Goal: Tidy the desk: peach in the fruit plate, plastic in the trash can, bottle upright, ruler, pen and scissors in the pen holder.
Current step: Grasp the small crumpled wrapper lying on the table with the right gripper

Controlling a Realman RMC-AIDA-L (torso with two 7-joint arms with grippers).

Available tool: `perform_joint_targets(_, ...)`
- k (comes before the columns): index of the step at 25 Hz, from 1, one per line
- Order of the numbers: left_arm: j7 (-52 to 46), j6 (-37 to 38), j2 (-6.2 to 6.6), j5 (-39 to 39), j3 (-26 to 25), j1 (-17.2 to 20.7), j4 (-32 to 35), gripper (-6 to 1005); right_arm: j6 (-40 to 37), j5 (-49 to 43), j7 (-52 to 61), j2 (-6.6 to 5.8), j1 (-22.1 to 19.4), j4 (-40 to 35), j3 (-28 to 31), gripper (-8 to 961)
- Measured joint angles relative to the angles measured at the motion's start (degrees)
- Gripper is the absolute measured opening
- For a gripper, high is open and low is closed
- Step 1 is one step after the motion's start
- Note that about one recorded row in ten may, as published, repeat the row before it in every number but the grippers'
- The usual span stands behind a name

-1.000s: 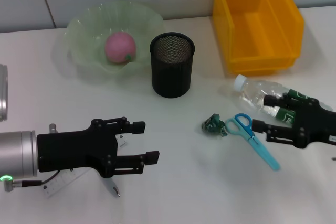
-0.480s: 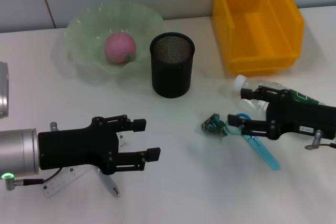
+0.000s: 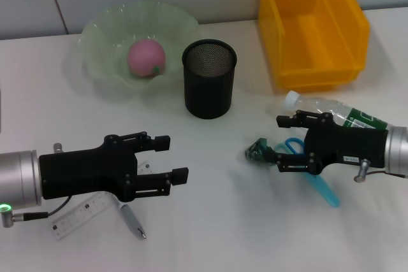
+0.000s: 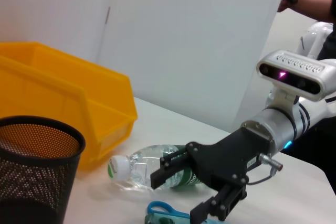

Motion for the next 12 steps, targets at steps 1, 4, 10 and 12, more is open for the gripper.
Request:
perform_joint_targets(1,0.0,0.0,0.0,0.0,-0.2,0.0,0.0,786,0.8,0.0,0.0,0.0,0.2,0.1,-0.7,806)
perform_joint_targets(4,-0.4,0.0,0.01,0.0,-0.4,-0.2,0.0,786,2.5,0.1,0.0,0.0,0.8,0.5,-2.5,806)
perform_joint_targets(10,-0.6,0.0,0.01,0.0,-0.5,-0.3,0.0,786,5.1,0.1,0.0,0.02,2.1,2.0,-4.5,805)
perform_joint_targets(12,-0.6,0.0,0.0,0.0,-0.6,-0.4,0.0,786,5.7,0.1,0.0,0.02,2.1,2.2,-4.9,805)
